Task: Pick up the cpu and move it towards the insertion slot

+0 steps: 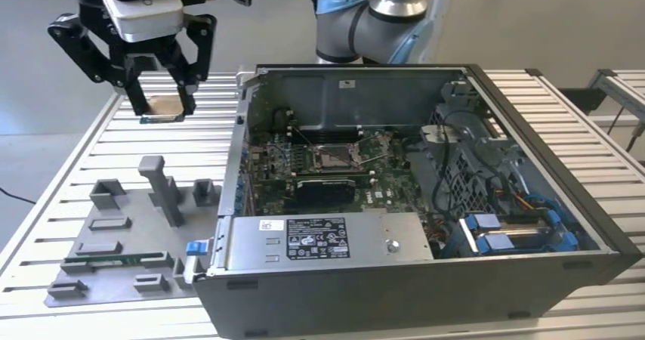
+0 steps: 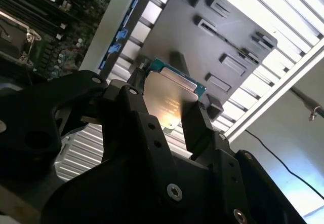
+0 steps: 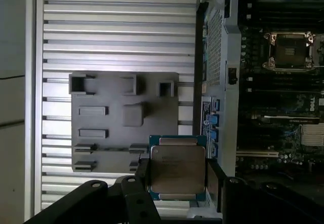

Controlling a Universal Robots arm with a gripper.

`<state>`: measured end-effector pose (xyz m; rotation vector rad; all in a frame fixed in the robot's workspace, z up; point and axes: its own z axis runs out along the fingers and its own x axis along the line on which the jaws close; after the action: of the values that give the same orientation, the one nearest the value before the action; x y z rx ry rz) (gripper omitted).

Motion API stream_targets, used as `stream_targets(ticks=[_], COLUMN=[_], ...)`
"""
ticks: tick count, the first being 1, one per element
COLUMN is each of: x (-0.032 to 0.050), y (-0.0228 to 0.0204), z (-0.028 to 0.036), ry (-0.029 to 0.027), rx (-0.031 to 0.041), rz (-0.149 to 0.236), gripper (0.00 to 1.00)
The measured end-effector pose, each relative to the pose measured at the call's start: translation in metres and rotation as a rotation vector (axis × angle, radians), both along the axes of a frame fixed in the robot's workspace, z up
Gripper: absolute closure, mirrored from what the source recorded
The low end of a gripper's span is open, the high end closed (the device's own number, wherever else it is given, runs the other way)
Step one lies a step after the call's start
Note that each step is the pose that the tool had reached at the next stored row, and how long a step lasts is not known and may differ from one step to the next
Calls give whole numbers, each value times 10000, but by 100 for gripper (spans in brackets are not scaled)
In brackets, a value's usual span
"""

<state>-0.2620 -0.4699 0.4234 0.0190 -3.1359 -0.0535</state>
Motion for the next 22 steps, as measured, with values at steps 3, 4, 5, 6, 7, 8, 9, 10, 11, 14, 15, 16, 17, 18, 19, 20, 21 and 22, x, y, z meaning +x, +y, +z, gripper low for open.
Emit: stream_targets(ticks=[3,4,5,6,7,8,9,10,11,14,15,16,17,18,19,20,21,22], x=[111,147,181,215,251,285,317,347,381,474,507,538,567,597,627,657,686,718], y=[0,1,1,1,1,2,2,2,2,3,3,4,4,4,4,5,5,5], z=[-9,-12,-15,-18,-22,-25,-28,-31,-34,-43,-47,-50,-53,-56,-59,-62,-66,-69], ry=[-1,0,0,0,-1,-1,-1,-1,0,0,0,0,-1,-1,0,-1,-1,-1], rx=[1,0,0,0,1,1,1,1,1,1,1,1,1,1,1,1,1,1], rz=[0,0,-1,0,0,0,0,0,0,0,1,0,-1,-1,0,0,0,0], gripper=[100,100,100,100,100,100,100,100,100,100,100,100,100,100,100,100,100,100])
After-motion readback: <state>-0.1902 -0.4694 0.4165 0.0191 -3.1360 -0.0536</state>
